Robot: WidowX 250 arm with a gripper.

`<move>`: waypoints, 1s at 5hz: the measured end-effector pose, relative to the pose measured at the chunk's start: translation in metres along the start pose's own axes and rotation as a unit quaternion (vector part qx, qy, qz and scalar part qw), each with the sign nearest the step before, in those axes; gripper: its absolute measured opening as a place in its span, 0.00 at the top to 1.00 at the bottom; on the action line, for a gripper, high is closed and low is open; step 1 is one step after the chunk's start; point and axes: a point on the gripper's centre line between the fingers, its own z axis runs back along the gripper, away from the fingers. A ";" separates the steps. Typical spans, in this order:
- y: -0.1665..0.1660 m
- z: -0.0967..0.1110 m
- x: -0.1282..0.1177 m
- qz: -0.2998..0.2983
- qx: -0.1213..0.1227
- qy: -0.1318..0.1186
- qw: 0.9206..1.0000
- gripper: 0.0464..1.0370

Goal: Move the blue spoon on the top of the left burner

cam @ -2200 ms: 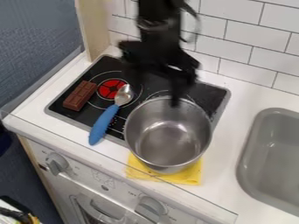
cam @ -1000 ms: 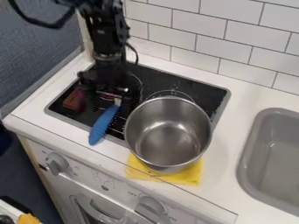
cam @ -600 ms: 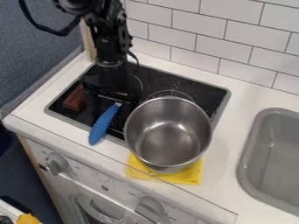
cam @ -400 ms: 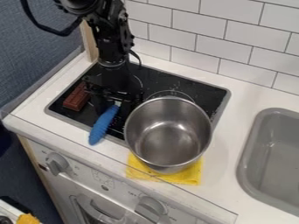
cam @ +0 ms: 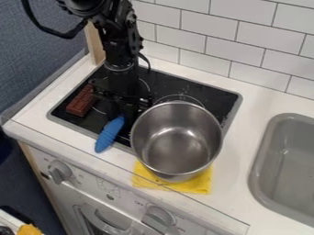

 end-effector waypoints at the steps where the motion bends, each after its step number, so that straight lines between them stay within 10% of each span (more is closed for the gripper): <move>1: -0.004 0.012 -0.001 0.001 -0.018 -0.002 1.000 0.68; 3: 0.014 0.068 0.056 0.030 -0.061 -0.074 0.995 0.68; 5: 0.035 0.043 0.099 0.039 -0.051 -0.060 0.996 0.68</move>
